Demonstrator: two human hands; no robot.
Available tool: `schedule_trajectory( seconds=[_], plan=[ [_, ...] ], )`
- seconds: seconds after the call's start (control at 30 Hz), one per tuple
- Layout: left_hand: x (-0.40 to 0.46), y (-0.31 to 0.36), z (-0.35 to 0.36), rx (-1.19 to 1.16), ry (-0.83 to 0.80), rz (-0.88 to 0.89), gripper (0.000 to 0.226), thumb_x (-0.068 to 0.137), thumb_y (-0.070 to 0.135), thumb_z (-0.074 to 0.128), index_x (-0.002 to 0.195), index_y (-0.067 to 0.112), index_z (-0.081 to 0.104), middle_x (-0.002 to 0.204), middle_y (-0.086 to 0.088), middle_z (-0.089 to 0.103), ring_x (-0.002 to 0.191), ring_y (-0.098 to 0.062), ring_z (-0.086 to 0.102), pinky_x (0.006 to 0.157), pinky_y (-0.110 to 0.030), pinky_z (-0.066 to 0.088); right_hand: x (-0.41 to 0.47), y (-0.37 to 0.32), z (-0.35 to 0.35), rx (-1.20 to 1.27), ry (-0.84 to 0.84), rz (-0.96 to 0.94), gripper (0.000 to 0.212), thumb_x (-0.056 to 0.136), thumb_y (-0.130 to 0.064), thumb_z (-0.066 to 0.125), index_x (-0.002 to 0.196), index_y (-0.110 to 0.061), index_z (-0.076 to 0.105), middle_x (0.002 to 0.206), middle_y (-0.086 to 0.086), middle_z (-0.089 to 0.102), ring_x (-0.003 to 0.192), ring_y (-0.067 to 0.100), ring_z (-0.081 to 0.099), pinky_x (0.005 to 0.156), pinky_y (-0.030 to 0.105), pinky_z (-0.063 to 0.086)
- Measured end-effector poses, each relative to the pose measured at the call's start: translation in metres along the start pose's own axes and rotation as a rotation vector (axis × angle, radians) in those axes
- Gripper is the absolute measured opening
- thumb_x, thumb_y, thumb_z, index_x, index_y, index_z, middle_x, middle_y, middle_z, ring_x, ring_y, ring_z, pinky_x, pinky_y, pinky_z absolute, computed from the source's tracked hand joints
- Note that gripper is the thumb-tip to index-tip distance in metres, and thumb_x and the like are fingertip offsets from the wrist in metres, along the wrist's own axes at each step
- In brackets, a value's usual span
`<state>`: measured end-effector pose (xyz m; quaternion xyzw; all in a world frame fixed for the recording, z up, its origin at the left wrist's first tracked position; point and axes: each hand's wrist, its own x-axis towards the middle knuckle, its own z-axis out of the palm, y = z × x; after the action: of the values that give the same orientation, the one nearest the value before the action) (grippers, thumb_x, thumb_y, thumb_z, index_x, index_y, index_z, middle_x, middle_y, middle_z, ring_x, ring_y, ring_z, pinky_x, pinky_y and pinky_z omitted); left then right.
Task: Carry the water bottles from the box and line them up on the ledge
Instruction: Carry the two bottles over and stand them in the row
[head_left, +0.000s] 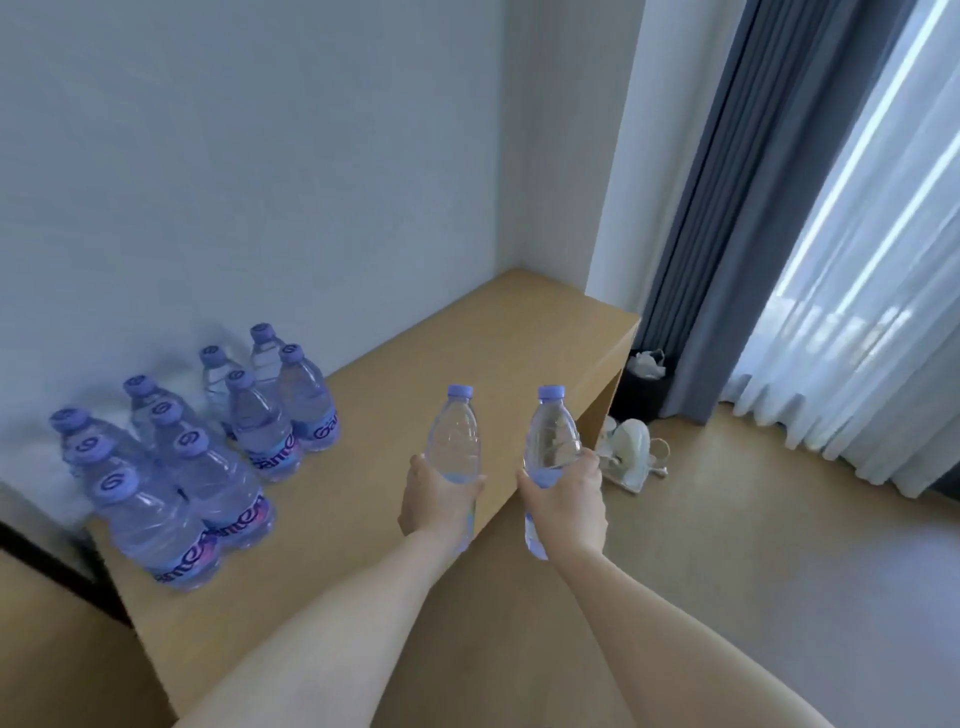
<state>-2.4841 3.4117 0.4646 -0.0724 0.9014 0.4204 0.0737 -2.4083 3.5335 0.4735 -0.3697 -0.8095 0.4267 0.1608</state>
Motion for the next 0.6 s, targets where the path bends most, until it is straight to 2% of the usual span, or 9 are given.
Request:
schedule_trajectory(
  seconds=[0.1, 0.27, 0.4, 0.47, 0.53, 0.6],
  plan=[
    [0.028, 0.01, 0.007, -0.085, 0.034, -0.091, 0.056, 0.067, 0.044, 0.074, 0.104, 0.023, 0.038, 0.096, 0.008, 0.054, 0.075, -0.019, 0.055, 0.06, -0.028, 0.038, 0.039, -0.015, 0.022, -0.019, -0.13, -0.074, 0.069, 0.08, -0.051, 0.066, 0.131, -0.019, 0.032, 0.11, -0.009, 0.038, 0.091, 0.018, 0.05, 0.071, 0.033, 0.044],
    [0.054, -0.005, -0.005, -0.264, 0.174, -0.217, 0.053, 0.065, 0.037, 0.076, 0.102, 0.025, 0.041, 0.088, 0.008, 0.058, 0.07, -0.009, 0.057, 0.056, -0.025, 0.039, 0.074, -0.043, 0.063, -0.082, -0.341, -0.202, 0.066, 0.082, -0.049, 0.066, 0.13, -0.017, 0.033, 0.113, -0.006, 0.04, 0.098, 0.023, 0.055, 0.072, 0.035, 0.049],
    [0.074, -0.025, -0.028, -0.34, 0.288, -0.289, 0.048, 0.069, 0.024, 0.077, 0.107, 0.01, 0.051, 0.083, -0.003, 0.064, 0.063, -0.016, 0.059, 0.05, -0.023, 0.039, 0.082, -0.065, 0.1, -0.073, -0.505, -0.285, 0.058, 0.084, -0.042, 0.068, 0.125, -0.017, 0.034, 0.113, -0.006, 0.04, 0.099, 0.022, 0.055, 0.077, 0.039, 0.053],
    [0.085, -0.034, -0.04, -0.38, 0.322, -0.308, 0.049, 0.068, 0.018, 0.073, 0.109, -0.002, 0.054, 0.08, -0.012, 0.064, 0.056, -0.018, 0.055, 0.049, -0.023, 0.038, 0.084, -0.076, 0.122, -0.081, -0.573, -0.303, 0.057, 0.082, -0.039, 0.068, 0.123, -0.016, 0.036, 0.116, -0.003, 0.044, 0.104, 0.024, 0.054, 0.085, 0.043, 0.051],
    [0.096, -0.04, -0.049, -0.426, 0.332, -0.286, 0.05, 0.067, 0.018, 0.073, 0.109, -0.003, 0.057, 0.083, -0.018, 0.064, 0.063, -0.025, 0.061, 0.054, -0.03, 0.047, 0.086, -0.087, 0.145, -0.117, -0.629, -0.286, 0.061, 0.08, -0.04, 0.068, 0.126, -0.017, 0.035, 0.121, -0.003, 0.047, 0.112, 0.024, 0.05, 0.096, 0.044, 0.044],
    [0.107, -0.047, -0.057, -0.451, 0.343, -0.311, 0.046, 0.064, 0.025, 0.076, 0.103, 0.006, 0.062, 0.083, -0.015, 0.065, 0.083, -0.037, 0.065, 0.072, -0.046, 0.056, 0.086, -0.098, 0.166, -0.147, -0.691, -0.252, 0.067, 0.077, -0.043, 0.067, 0.131, -0.022, 0.033, 0.12, -0.006, 0.048, 0.117, 0.022, 0.043, 0.099, 0.04, 0.036]
  ],
)
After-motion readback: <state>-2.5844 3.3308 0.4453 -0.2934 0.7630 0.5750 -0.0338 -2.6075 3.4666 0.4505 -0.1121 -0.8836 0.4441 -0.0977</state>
